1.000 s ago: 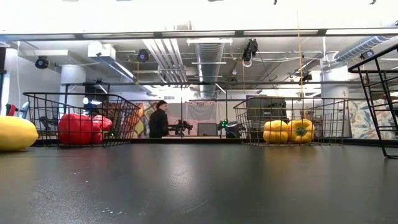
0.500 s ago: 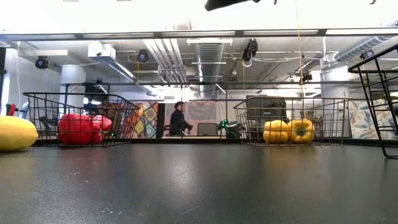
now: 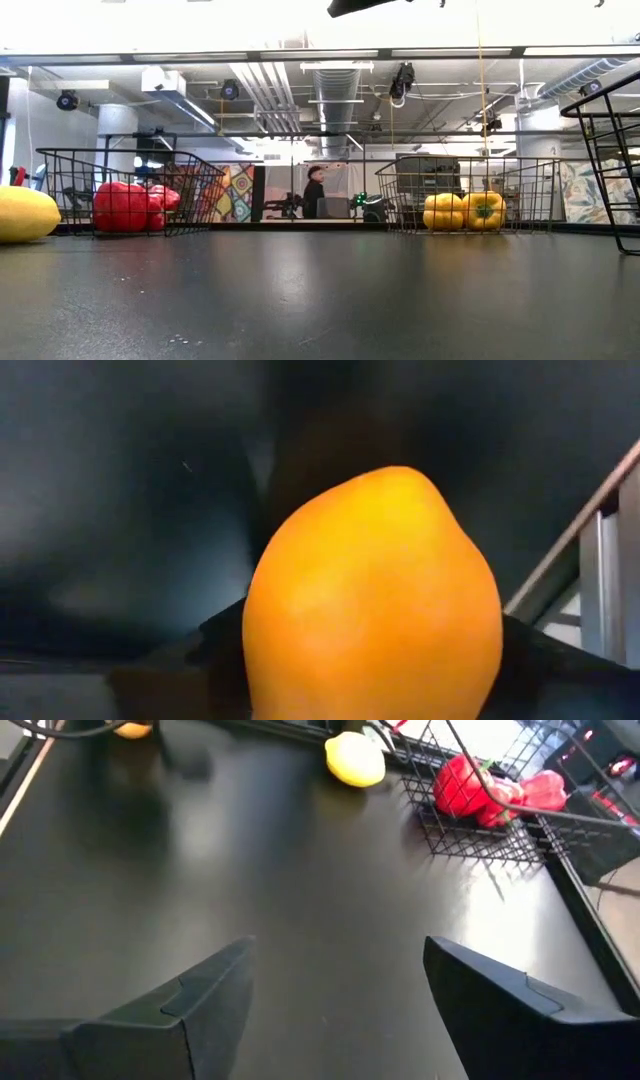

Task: Sort produce into baskets
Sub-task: Put the bottom yellow lemon into the bottom black mesh basket

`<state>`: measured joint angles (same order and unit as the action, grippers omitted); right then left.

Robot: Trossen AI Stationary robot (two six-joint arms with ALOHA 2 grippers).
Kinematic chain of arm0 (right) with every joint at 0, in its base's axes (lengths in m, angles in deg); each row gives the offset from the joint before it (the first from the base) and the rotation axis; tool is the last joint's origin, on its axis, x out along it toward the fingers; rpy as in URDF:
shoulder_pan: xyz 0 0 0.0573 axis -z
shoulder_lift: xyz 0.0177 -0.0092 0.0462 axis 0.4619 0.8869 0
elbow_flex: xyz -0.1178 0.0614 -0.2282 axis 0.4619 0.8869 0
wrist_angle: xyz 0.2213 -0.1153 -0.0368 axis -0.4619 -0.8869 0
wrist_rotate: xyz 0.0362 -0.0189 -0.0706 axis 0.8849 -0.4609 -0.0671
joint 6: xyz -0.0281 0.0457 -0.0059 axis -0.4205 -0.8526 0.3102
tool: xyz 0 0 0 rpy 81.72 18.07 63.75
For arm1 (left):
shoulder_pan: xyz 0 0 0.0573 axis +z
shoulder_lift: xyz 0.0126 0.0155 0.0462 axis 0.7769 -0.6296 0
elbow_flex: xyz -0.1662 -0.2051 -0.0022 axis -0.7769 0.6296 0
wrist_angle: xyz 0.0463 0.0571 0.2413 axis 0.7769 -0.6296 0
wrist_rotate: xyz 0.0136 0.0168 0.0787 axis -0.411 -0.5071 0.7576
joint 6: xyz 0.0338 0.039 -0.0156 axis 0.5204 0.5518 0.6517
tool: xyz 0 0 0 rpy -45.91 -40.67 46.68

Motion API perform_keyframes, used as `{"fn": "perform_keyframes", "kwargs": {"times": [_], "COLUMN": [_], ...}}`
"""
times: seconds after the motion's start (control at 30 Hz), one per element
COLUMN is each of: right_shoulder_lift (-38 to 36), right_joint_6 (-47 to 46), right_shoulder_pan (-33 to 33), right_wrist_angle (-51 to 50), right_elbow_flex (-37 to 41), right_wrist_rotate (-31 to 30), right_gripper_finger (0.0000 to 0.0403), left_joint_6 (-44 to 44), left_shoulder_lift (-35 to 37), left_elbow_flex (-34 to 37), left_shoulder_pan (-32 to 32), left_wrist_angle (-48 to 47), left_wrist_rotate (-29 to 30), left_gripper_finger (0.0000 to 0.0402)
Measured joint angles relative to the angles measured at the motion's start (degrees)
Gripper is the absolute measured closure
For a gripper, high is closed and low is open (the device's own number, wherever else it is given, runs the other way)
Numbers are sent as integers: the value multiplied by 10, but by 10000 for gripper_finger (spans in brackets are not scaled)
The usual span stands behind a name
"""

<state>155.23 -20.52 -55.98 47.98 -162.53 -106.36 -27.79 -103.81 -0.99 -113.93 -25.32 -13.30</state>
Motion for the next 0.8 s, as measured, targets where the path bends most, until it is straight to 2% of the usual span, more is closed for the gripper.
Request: {"fn": "perform_keyframes", "kwargs": {"times": [0.07, 0.13, 0.27, 0.37, 0.47, 0.57, 0.63, 0.8], "right_shoulder_lift": [0, 0, 0, 9, 34, 73, 100, 145], "right_joint_6": [7, 20, 28, 31, 51, 57, 61, 32], "right_shoulder_pan": [0, 0, 6, 8, 7, 7, 10, 10], "right_wrist_angle": [1, 1, 5, 30, 85, 132, 145, 151], "right_elbow_flex": [-4, -6, -7, -6, 3, 5, 5, -10], "right_wrist_rotate": [0, 0, -1, -2, 1, 21, 43, 95], "right_gripper_finger": [130, 136, 148, 156, 162, 165, 164, 152], "left_joint_6": [23, 46, 72, 96, 166, 267, 345, 500], "left_shoulder_lift": [-1, 8, 48, 81, 108, 130, 136, 134], "left_elbow_flex": [-24, -59, -125, -137, -122, -74, -31, 82], "left_shoulder_pan": [0, 3, 28, 58, 97, 166, 218, 330], "left_wrist_angle": [-55, -141, -214, -209, -196, -106, -12, 247], "left_wrist_rotate": [25, 77, 250, 380, 471, 507, 506, 421], "left_gripper_finger": [182, 182, 182, 182, 182, 182, 180, 177]}}
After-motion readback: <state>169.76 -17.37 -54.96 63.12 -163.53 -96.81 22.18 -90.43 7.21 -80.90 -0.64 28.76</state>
